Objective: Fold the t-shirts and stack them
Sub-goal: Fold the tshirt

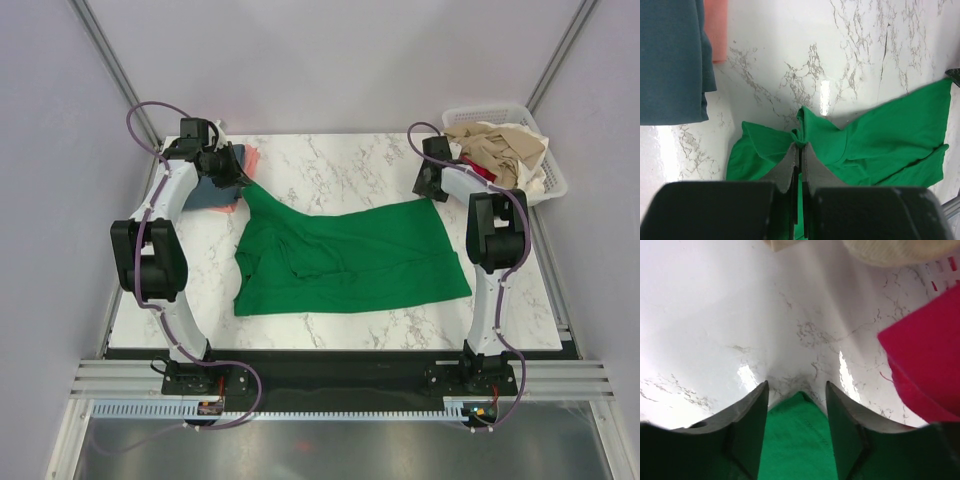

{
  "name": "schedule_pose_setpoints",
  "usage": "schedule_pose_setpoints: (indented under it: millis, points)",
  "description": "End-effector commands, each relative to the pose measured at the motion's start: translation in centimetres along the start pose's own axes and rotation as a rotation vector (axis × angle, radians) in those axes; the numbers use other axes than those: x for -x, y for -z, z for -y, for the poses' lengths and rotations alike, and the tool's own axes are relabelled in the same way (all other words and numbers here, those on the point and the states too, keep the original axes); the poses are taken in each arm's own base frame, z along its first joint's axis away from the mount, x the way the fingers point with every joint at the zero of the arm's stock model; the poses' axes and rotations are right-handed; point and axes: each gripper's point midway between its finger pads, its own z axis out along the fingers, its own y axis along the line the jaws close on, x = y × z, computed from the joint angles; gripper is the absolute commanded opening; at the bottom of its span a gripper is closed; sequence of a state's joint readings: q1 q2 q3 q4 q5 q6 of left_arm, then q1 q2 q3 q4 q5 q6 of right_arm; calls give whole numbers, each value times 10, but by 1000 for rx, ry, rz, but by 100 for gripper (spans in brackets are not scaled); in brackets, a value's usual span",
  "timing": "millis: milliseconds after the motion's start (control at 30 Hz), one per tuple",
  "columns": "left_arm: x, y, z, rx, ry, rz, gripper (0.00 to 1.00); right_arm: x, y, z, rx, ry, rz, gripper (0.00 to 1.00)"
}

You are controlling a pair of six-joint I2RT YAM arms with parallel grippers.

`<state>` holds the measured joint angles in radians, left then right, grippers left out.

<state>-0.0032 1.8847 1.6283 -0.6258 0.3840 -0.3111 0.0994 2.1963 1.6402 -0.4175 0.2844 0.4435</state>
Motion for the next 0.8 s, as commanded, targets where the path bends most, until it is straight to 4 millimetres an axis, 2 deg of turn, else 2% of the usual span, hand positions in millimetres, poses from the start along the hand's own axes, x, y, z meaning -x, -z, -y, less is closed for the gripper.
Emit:
schedule_pose_setpoints:
  millis: [0,67,267,500,633,733,767]
  points:
    - [9,5,11,-41,11,27,2,-1,-2,-5,5,-17,-3,55]
    - [9,5,11,-41,11,27,2,-6,-2,-5,5,-17,-7,51]
    - [8,3,10,-41,12,23,2,-12,-3,-2,-7,-20,-12,30]
    - [7,1,9,-42,13,18,2,-19,2,3,-5,-15,-8,0]
    - [9,-4,10,-55,5,16,2,-10,7,5,-13,-8,20,0]
    - [22,-6,21,-92,-21,32,2,13,17,13,-34,-18,60,0]
    - [23,-11,22,-109,-19,22,2,28,21,17,-39,-35,83,0]
